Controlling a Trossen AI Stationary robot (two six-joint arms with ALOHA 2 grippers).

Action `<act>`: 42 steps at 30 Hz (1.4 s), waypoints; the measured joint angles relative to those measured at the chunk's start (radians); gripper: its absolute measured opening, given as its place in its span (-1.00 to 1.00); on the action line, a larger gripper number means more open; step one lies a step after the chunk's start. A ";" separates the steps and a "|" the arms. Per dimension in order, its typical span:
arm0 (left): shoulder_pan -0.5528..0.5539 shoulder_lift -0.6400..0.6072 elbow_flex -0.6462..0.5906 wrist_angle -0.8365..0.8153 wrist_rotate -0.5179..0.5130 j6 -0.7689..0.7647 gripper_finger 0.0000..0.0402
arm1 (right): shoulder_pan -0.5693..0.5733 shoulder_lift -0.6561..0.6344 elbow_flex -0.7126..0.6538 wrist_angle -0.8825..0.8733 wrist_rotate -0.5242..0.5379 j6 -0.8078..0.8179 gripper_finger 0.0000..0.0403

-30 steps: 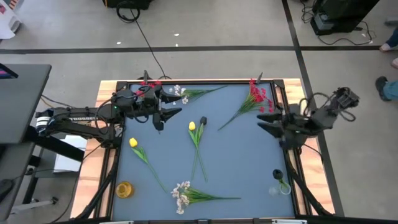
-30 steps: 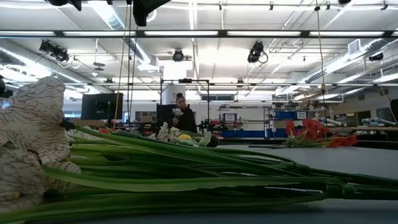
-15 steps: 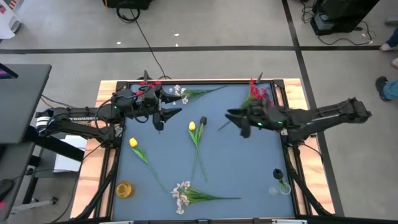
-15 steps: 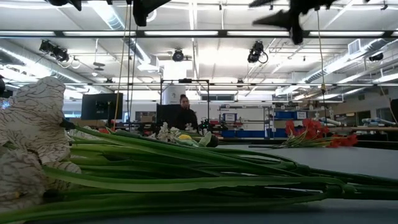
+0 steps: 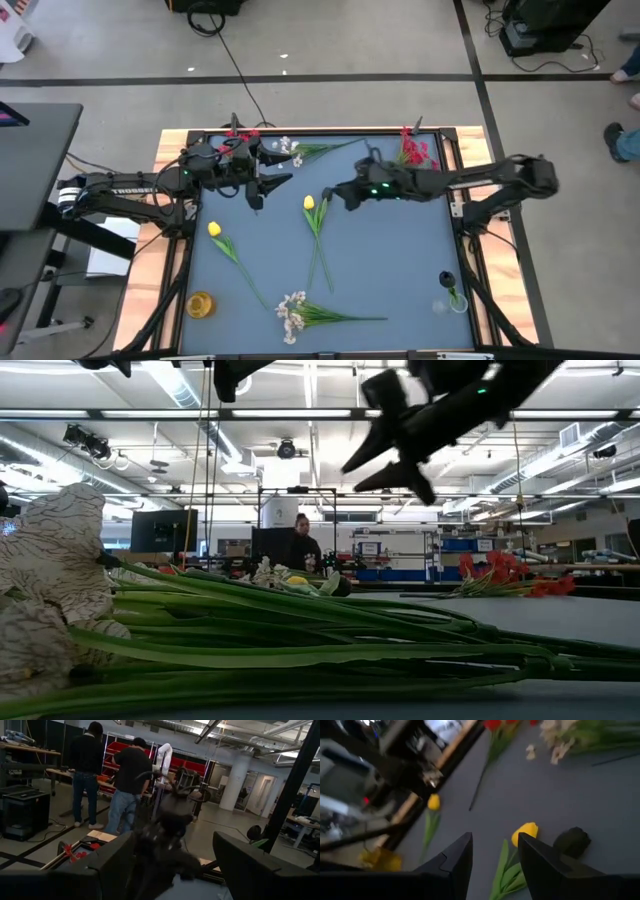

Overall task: Sort flowers into vase by color
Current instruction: Put the top white flowers into the transparent vase

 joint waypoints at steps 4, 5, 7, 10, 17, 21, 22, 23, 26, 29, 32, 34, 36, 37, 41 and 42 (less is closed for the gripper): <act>0.000 0.000 0.000 -0.001 0.000 0.000 0.38 | -0.054 0.145 0.161 -0.151 -0.066 -0.115 -0.18; 0.000 0.000 0.000 -0.001 0.000 0.000 0.38 | -0.070 0.181 0.204 -0.202 -0.075 -0.152 -0.18; 0.000 0.000 0.000 -0.002 0.000 0.000 0.38 | -0.100 0.245 0.283 -0.303 -0.096 -0.233 -0.18; 0.000 0.000 0.000 -0.002 0.000 0.000 0.38 | -0.149 0.326 0.389 -0.413 -0.139 -0.385 -0.18; 0.000 0.000 0.000 -0.002 0.000 0.000 0.38 | -0.260 0.463 0.586 -0.590 -0.186 -0.684 -0.17; 0.000 0.000 0.000 -0.003 0.000 0.000 0.38 | -0.313 0.531 0.691 -0.667 -0.190 -0.833 -0.17; 0.000 0.000 0.000 -0.003 0.000 0.000 0.38 | -0.325 0.549 0.718 -0.689 -0.187 -0.877 -0.17; 0.000 0.000 0.000 -0.003 0.000 0.000 0.38 | -0.338 0.568 0.746 -0.706 -0.183 -0.925 -0.17; 0.000 0.000 0.000 -0.003 0.000 0.000 0.38 | -0.373 0.631 0.836 -0.743 -0.176 -1.079 -0.17; 0.000 0.000 0.000 -0.003 0.000 0.000 0.38 | -0.405 0.704 0.929 -0.804 -0.156 -1.190 -0.17; 0.000 0.000 0.000 -0.003 0.000 0.001 0.38 | -0.431 0.770 1.020 -0.872 -0.157 -1.248 -0.17; 0.000 0.000 0.000 -0.003 0.000 0.001 0.38 | -0.444 0.806 1.071 -0.912 -0.167 -1.264 -0.17; 0.000 0.000 0.000 -0.002 0.000 0.000 0.38 | -0.457 0.831 1.097 -0.923 -0.188 -1.271 -0.17; 0.000 0.000 0.000 -0.003 0.000 0.001 0.38 | -0.463 0.840 1.107 -0.922 -0.192 -1.280 -0.17; 0.000 0.000 0.000 -0.003 0.000 0.000 0.38 | -0.492 0.851 1.122 -0.907 -0.197 -1.338 -0.17; 0.000 0.000 0.000 -0.002 0.000 0.000 0.38 | -0.498 0.850 1.121 -0.894 -0.197 -1.356 -0.17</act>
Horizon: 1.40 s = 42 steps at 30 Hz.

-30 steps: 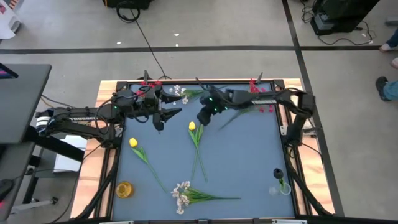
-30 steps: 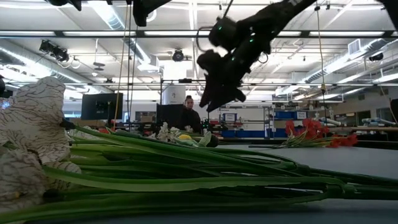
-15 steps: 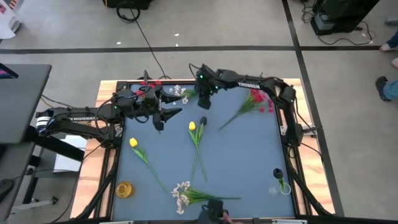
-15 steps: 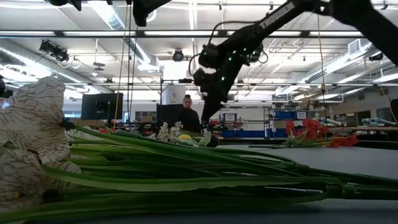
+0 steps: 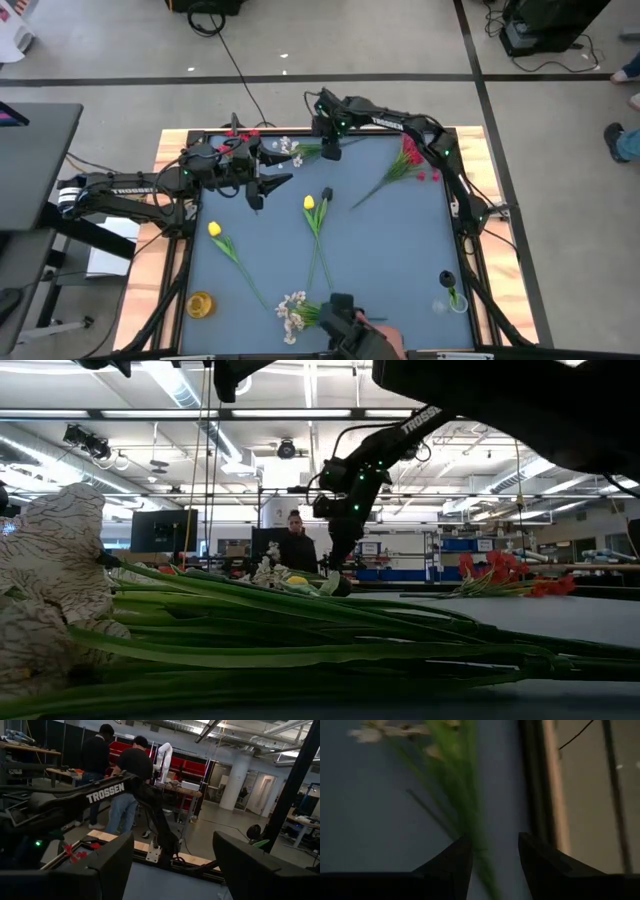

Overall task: Sort flowers into vase by color
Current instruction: Put the top white flowers into the transparent vase

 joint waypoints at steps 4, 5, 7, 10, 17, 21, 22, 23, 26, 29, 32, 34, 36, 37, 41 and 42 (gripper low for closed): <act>0.000 0.000 0.000 0.000 0.000 0.000 0.38 | -0.024 0.000 -0.001 0.001 0.009 -0.066 -0.17; 0.000 0.000 0.000 0.000 0.000 0.000 0.38 | -0.028 0.000 -0.001 -0.002 0.015 -0.072 -0.17; 0.000 0.000 0.000 0.000 0.000 0.000 0.38 | -0.034 0.000 -0.001 -0.009 0.015 -0.080 -0.17; 0.000 0.000 0.000 0.000 0.000 0.000 0.38 | -0.035 0.000 -0.001 -0.008 0.017 -0.116 -0.17; 0.000 0.000 0.000 0.000 0.000 0.000 0.38 | -0.025 0.008 -0.002 -0.018 -0.014 -0.154 -0.17; 0.000 0.000 0.000 0.000 0.000 0.001 0.38 | -0.007 0.016 -0.005 -0.033 -0.016 -0.166 -0.17; 0.000 0.000 0.000 -0.001 0.000 0.000 0.38 | -0.003 0.016 -0.008 -0.023 -0.016 -0.176 -0.17; 0.000 0.000 0.000 0.000 0.000 0.000 0.38 | 0.000 0.016 -0.010 -0.015 -0.016 -0.183 -0.17; 0.000 0.000 0.000 0.000 0.000 0.000 0.38 | 0.005 0.016 -0.013 -0.019 -0.033 -0.198 -0.17; 0.000 0.000 0.000 0.000 0.000 0.001 0.38 | 0.004 0.015 -0.024 -0.018 -0.066 -0.240 -0.17; 0.000 0.000 0.000 -0.001 0.000 0.000 0.38 | 0.001 0.015 -0.051 -0.048 -0.068 -0.290 -0.17; 0.000 0.000 0.000 0.000 0.000 0.001 0.38 | -0.005 0.015 -0.082 -0.046 -0.069 -0.314 -0.17; 0.000 0.000 0.000 0.000 0.000 0.000 0.38 | -0.014 0.015 -0.117 -0.049 -0.068 -0.325 -0.17; 0.000 0.000 0.000 0.000 0.000 0.000 0.38 | -0.017 0.014 -0.132 -0.036 -0.066 -0.328 -0.17; 0.000 0.000 0.000 0.000 0.000 0.000 0.38 | -0.025 0.006 -0.176 -0.016 -0.059 -0.329 -0.18; 0.000 0.000 0.000 0.000 0.000 0.000 0.38 | -0.026 0.005 -0.182 -0.011 -0.057 -0.327 -0.18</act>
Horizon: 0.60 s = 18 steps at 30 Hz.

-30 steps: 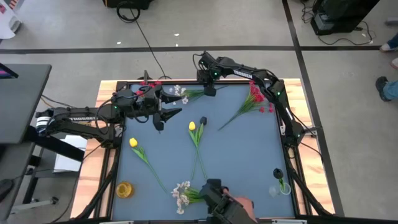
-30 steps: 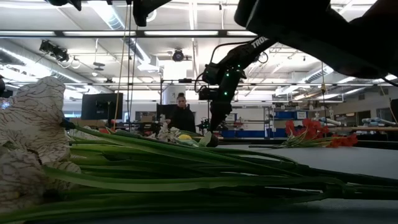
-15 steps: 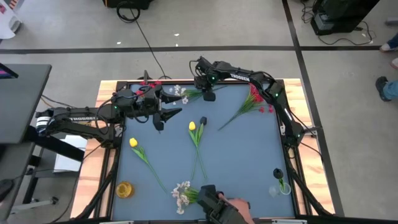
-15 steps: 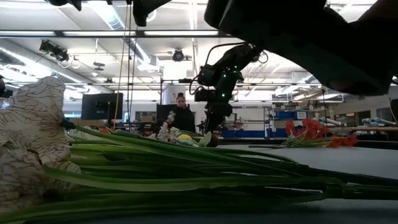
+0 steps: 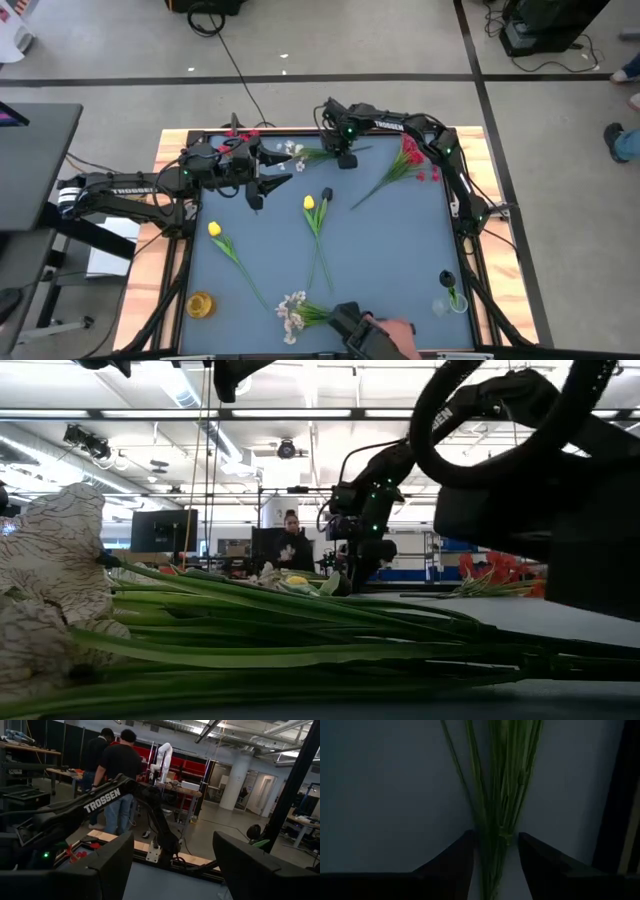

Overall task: Sort flowers into vase by color
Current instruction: Put the top white flowers into the transparent vase

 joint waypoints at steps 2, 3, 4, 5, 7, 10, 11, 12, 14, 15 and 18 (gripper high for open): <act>0.000 0.000 0.000 0.000 0.000 0.000 0.38 | -0.001 0.000 -0.002 0.004 -0.001 0.008 -0.21; 0.000 0.000 0.000 0.000 0.000 0.000 0.38 | -0.001 0.001 -0.003 0.009 -0.001 0.014 -0.23; 0.000 0.000 0.000 0.000 0.000 0.000 0.38 | -0.001 0.001 -0.004 0.015 0.000 0.020 -0.25; 0.000 0.000 0.000 0.000 0.000 0.000 0.38 | -0.001 0.002 -0.005 0.021 0.000 0.026 -0.27; 0.000 0.000 0.000 0.000 0.000 0.000 0.38 | -0.001 0.003 -0.006 0.029 -0.004 0.027 -0.33; 0.000 0.000 0.000 0.000 0.000 0.000 0.38 | -0.001 0.004 -0.006 0.033 -0.011 0.027 -0.46; 0.000 0.000 0.000 0.000 0.000 0.000 0.38 | -0.001 0.004 -0.007 0.035 -0.011 0.027 -0.52; 0.000 0.000 0.000 0.000 0.000 0.000 0.38 | -0.001 0.005 -0.007 0.036 -0.012 0.027 -0.57; 0.000 0.000 0.000 0.000 0.000 0.000 0.38 | 0.000 0.006 -0.007 0.039 -0.011 0.028 -0.68; 0.000 0.000 0.000 0.000 0.000 0.000 0.38 | -0.001 0.006 -0.007 0.040 -0.010 0.028 -0.73; 0.000 0.000 0.000 0.000 0.000 0.000 0.38 | -0.001 0.007 -0.006 0.042 -0.007 0.027 -0.85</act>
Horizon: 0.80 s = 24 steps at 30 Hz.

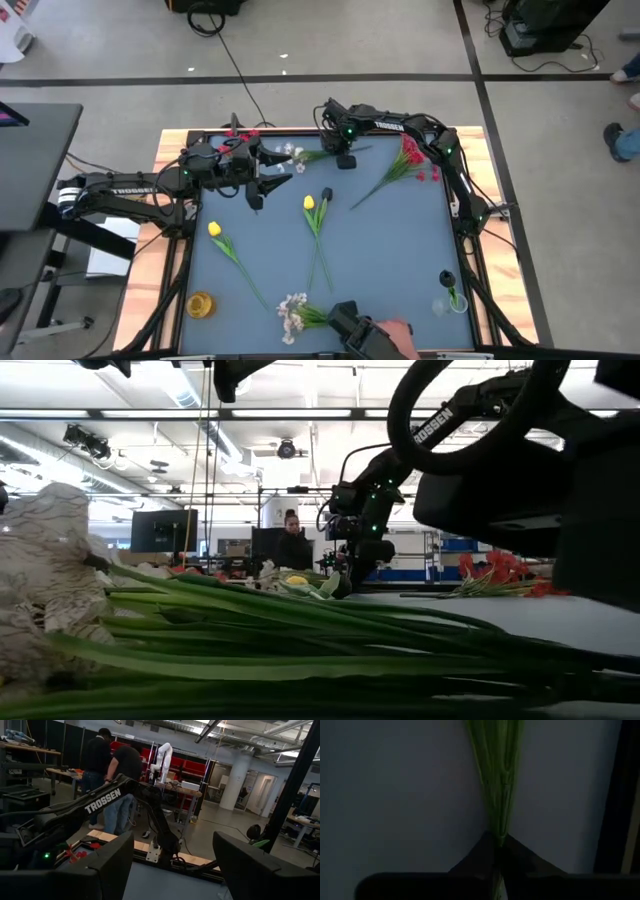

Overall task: Sort flowers into vase by color
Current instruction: Put the top white flowers into the transparent vase

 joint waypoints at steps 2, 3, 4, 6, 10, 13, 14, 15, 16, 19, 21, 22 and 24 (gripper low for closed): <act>0.000 0.000 0.000 0.000 0.000 0.000 0.38 | 0.000 0.000 0.000 -0.005 0.004 0.000 -0.92; 0.000 0.000 0.000 0.000 0.000 0.000 0.38 | 0.000 -0.002 0.000 -0.009 0.008 0.001 -0.94; 0.000 0.000 0.000 0.000 0.000 0.000 0.38 | 0.000 -0.005 0.000 -0.014 0.012 0.001 -0.95; 0.000 0.000 0.000 0.000 0.000 0.000 0.38 | 0.001 -0.013 0.000 -0.018 0.022 0.009 -0.96; 0.000 0.000 0.000 0.000 0.000 0.000 0.38 | 0.001 -0.045 -0.007 -0.033 0.033 0.049 -0.96; 0.000 0.000 0.000 0.000 0.000 0.000 0.38 | -0.003 -0.092 -0.008 -0.033 0.014 0.073 -0.96; 0.000 0.000 0.000 0.000 0.000 0.000 0.38 | -0.003 -0.113 -0.007 -0.032 0.004 0.086 -0.96; 0.000 0.000 0.000 0.000 0.000 0.000 0.38 | -0.003 -0.133 -0.006 -0.030 -0.013 0.103 -0.96; 0.000 0.000 0.000 0.000 0.000 0.000 0.38 | -0.005 -0.152 -0.004 -0.026 -0.031 0.120 -0.96; 0.000 0.000 0.000 0.000 0.000 0.000 0.38 | -0.005 -0.196 -0.005 -0.017 -0.098 0.188 -0.96; 0.000 0.000 0.000 0.000 0.000 0.000 0.38 | -0.005 -0.230 -0.005 0.009 -0.143 0.240 -0.96; 0.000 0.000 0.000 0.000 0.000 0.000 0.38 | -0.005 -0.247 -0.005 0.023 -0.165 0.263 -0.96; 0.000 0.000 0.000 0.000 0.000 0.000 0.38 | -0.011 -0.272 -0.003 0.067 -0.206 0.316 -0.96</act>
